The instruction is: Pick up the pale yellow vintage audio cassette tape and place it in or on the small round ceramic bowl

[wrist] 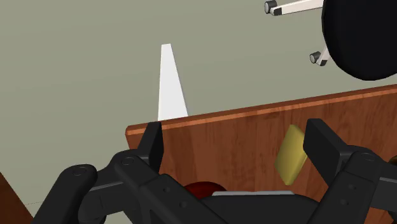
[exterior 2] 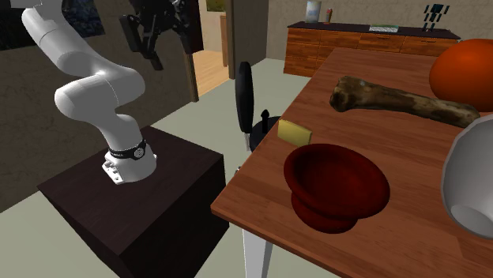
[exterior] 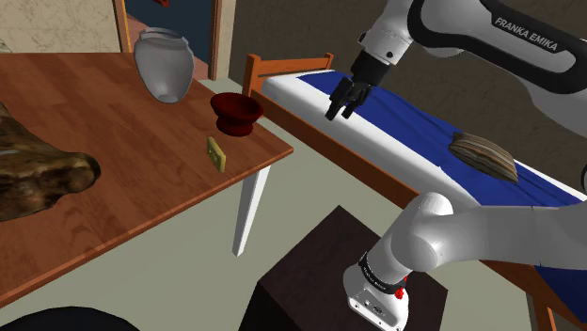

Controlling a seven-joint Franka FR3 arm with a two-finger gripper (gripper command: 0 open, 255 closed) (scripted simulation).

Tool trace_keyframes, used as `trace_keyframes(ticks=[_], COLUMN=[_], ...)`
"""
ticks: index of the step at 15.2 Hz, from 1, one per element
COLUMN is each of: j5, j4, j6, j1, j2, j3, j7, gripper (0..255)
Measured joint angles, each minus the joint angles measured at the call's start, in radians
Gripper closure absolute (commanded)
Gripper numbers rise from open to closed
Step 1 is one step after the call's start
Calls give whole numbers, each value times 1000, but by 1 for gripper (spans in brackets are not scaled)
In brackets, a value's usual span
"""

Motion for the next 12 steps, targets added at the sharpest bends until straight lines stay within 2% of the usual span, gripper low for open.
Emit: trace_keyframes(ticks=[3, 12], j5=[8, 35], j4=[0, 28], j6=[32, 210], j1=[5, 26], j2=[34, 266], j3=[23, 184], j7=[21, 186], gripper=[0, 0])
